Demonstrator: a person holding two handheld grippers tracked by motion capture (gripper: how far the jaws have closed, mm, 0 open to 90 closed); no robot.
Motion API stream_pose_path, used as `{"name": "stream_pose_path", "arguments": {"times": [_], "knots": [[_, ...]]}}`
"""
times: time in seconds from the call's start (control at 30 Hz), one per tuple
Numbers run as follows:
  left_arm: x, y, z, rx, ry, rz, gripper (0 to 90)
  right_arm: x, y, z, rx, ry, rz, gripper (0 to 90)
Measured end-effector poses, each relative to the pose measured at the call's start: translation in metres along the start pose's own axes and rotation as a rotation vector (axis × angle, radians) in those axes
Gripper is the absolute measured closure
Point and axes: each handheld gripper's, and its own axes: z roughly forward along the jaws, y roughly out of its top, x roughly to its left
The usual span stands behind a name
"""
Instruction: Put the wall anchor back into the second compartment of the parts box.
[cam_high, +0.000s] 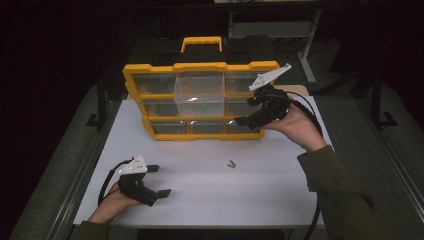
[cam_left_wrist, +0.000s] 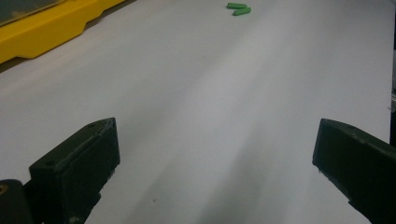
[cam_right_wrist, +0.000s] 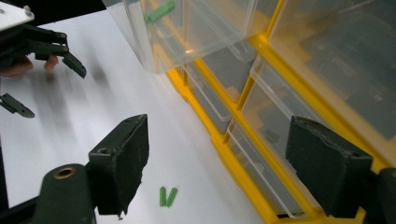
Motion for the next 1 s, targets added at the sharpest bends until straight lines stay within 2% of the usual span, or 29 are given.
{"name": "stream_pose_path", "arguments": {"times": [0.23,0.27,0.37,0.4,0.7,0.83,1.0], "knots": [[0.000,0.000,0.000,-0.002,0.001,0.004,0.7,0.000,-0.018,0.018,0.022,-0.016,0.001,20.9],[0.000,0.000,0.000,0.001,0.001,0.009,0.7,0.002,-0.020,0.021,0.023,-0.006,0.026,20.8],[0.000,0.000,0.000,0.002,0.000,0.011,0.7,0.002,-0.028,0.028,0.028,-0.012,0.016,20.7],[0.000,0.000,0.000,0.002,0.000,0.011,0.7,0.002,-0.031,0.031,0.026,-0.008,0.031,20.8],[0.000,0.000,0.000,0.005,0.000,0.007,0.7,0.005,-0.051,0.053,0.037,-0.006,0.048,21.7],[-0.001,0.000,0.000,0.005,0.000,0.005,0.7,0.008,-0.059,0.067,0.063,-0.015,0.043,22.4],[-0.001,0.000,0.000,0.008,-0.002,0.005,0.7,0.010,-0.068,0.083,0.089,-0.005,0.064,25.2]]}}
